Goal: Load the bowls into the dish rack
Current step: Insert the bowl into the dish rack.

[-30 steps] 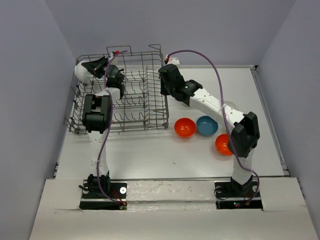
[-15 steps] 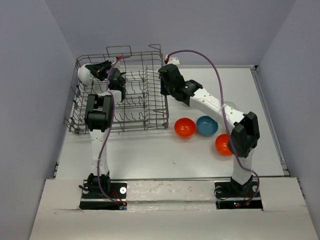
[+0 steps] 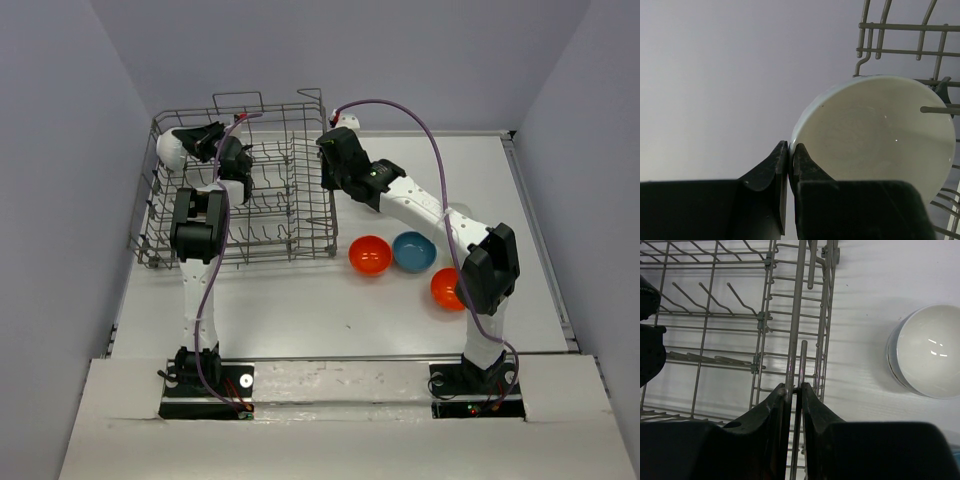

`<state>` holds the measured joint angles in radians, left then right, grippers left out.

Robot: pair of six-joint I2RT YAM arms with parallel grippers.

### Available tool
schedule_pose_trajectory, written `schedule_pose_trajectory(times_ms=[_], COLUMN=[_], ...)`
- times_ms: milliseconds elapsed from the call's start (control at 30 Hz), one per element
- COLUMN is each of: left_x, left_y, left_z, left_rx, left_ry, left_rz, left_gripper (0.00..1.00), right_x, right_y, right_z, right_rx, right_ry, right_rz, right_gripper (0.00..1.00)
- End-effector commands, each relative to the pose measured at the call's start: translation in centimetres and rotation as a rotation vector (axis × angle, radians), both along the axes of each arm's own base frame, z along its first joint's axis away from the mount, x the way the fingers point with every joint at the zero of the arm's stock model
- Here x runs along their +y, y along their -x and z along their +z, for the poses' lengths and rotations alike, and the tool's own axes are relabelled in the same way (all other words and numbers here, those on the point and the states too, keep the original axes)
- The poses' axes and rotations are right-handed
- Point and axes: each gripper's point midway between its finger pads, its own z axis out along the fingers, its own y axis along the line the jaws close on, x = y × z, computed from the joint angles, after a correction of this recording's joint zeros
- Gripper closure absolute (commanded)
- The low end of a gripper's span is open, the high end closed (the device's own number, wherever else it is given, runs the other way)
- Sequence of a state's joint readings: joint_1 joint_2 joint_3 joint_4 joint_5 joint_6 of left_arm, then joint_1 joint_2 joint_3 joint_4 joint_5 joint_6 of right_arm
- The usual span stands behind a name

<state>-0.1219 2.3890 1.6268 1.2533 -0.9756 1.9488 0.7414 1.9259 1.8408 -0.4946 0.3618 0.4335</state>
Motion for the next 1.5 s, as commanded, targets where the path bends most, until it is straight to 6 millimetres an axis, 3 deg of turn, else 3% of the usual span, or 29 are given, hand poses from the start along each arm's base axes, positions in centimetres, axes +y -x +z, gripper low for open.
schedule_pose_trajectory(times_ms=[0,133,500,767,1100,1333,1467], left_x=[-0.4,-0.5,-0.8,-0.8,-0.8,-0.8,-0.7], left_y=[7.7,7.6,7.1,6.3,5.4,5.2,5.3], left_z=[6.9,6.4,4.1,3.0,2.9,3.2,4.2], left_rx=[-0.775,-0.756,-0.679,-0.623,-0.569,-0.544,-0.558], left_ry=[0.080,0.088,0.145,0.198,0.224,0.238,0.255], left_rz=[-0.035,-0.030,0.000,0.026,0.035,0.053,0.064], left_gripper=[1.00,0.88,0.85,0.72,0.64,0.47,0.43], right_x=[3.2,3.4,3.3,3.4,3.4,3.4,3.5], right_y=[-0.3,-0.3,-0.3,-0.3,-0.3,-0.3,-0.4], right_z=[-1.3,-1.2,-0.9,-0.9,-0.9,-1.0,-1.2], right_rx=[-0.002,-0.003,-0.009,-0.009,-0.008,-0.008,-0.004], right_ry=[-0.070,-0.074,-0.076,-0.079,-0.077,-0.076,-0.073], right_rz=[0.089,0.093,0.091,0.094,0.096,0.096,0.097], right_gripper=[0.99,0.99,0.99,0.99,0.99,0.99,0.99])
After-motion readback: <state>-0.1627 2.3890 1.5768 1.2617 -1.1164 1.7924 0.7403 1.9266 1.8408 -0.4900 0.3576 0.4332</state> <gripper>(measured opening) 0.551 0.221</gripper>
